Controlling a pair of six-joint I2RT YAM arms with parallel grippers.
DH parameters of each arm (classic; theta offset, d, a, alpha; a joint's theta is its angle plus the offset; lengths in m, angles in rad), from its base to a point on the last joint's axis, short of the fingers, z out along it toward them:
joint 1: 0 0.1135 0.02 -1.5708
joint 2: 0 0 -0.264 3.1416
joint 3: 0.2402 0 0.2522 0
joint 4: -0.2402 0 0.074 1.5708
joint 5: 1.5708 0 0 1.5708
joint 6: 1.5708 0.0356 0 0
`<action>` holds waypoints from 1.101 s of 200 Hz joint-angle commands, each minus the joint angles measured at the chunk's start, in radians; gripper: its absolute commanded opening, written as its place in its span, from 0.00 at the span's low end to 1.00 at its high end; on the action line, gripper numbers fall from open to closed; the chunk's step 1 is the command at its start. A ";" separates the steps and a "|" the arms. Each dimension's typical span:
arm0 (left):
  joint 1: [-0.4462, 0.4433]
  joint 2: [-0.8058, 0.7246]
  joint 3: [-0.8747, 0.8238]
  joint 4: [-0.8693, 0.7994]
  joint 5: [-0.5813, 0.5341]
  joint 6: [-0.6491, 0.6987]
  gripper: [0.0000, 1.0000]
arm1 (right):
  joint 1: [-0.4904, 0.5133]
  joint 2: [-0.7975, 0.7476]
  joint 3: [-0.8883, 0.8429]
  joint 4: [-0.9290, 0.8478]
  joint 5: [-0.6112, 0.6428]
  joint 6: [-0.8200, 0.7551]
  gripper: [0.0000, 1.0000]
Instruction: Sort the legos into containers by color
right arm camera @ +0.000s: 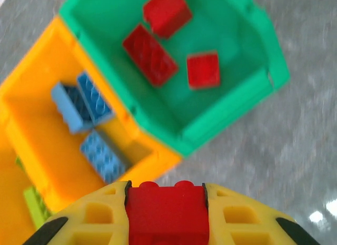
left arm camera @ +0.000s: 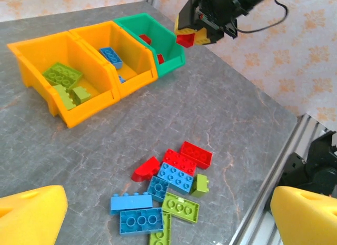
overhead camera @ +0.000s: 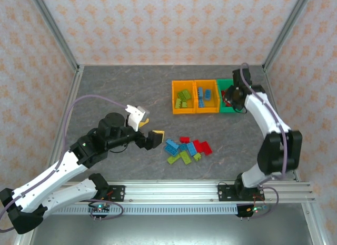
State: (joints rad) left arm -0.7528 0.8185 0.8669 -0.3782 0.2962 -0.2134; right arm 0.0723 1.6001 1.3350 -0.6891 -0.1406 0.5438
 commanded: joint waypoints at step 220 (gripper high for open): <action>-0.086 0.825 0.173 -0.093 -0.279 -0.981 0.72 | 0.312 -0.491 -0.214 -0.210 -0.195 -0.151 0.72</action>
State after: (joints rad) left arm -0.8249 1.5826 1.0119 -0.4782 0.0219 -1.0786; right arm 0.3714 1.1484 1.1431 -0.8394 -0.3672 0.3767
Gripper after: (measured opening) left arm 0.749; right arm 0.715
